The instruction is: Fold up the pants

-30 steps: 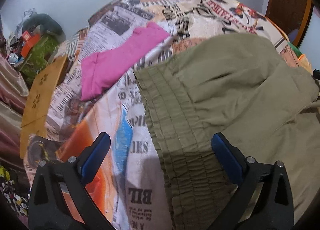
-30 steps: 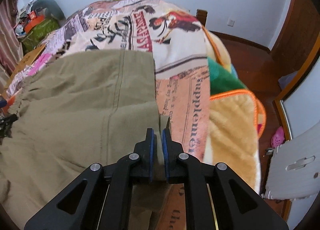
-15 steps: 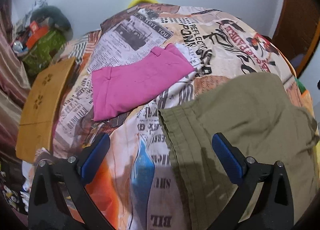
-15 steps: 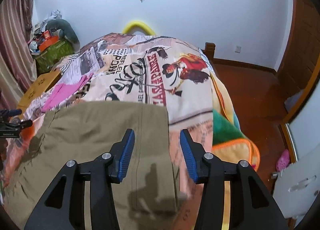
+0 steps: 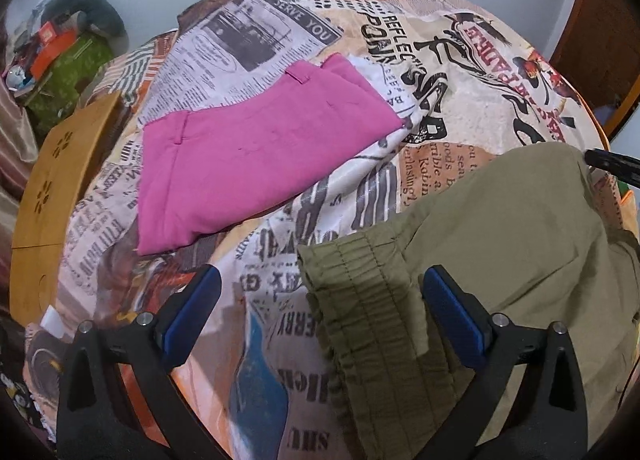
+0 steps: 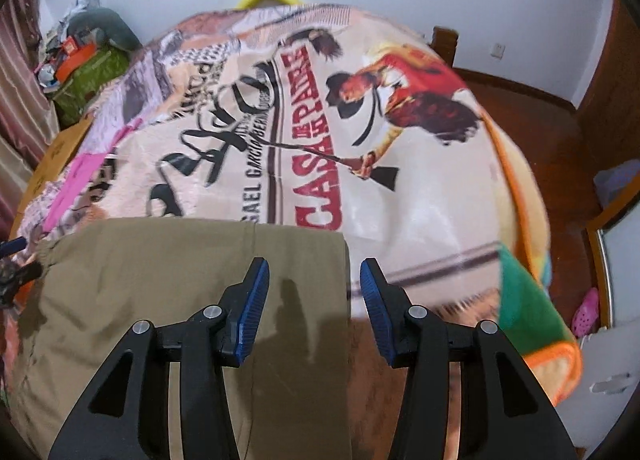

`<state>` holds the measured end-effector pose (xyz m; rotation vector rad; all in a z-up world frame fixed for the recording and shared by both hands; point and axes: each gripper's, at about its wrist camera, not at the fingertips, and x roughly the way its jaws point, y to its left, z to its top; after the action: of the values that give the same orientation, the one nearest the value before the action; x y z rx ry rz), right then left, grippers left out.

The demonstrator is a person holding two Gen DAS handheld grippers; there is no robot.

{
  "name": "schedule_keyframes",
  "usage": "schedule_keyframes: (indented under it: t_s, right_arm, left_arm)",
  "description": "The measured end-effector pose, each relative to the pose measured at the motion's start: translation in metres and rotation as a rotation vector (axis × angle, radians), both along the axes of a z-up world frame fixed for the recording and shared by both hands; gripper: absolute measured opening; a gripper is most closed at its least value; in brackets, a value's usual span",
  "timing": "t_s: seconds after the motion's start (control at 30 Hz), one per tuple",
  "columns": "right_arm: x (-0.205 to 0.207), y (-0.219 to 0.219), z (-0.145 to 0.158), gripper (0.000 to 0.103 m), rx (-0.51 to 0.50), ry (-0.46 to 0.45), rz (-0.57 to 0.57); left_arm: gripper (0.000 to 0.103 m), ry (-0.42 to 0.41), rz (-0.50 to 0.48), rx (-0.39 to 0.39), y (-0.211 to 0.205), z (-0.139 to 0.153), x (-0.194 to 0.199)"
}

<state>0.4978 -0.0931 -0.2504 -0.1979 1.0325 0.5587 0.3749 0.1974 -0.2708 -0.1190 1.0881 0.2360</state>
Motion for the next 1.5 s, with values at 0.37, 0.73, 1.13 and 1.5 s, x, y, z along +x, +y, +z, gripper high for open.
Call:
schedule_keyframes:
  t_s: [0.37, 0.73, 1.13, 1.5]
  right_arm:
    - [0.015, 0.002, -0.029, 0.014, 0.074, 0.048, -0.059]
    - [0.01, 0.007, -0.015, 0.011, 0.053, -0.07, -0.067]
    - [0.017, 0.015, 0.049, 0.01, 0.159, -0.221, -0.1]
    - [-0.008, 0.01, 0.127, 0.01, 0.217, -0.35, -0.092]
  left_arm:
    - [0.058, -0.002, 0.018, -0.189, 0.009, -0.016, 0.011]
    - [0.052, -0.073, -0.021, 0.018, -0.011, 0.01, 0.011]
    - [0.051, -0.174, 0.042, 0.101, -0.007, 0.035, 0.022]
    - [0.05, -0.325, 0.052, 0.144, -0.012, 0.114, 0.007]
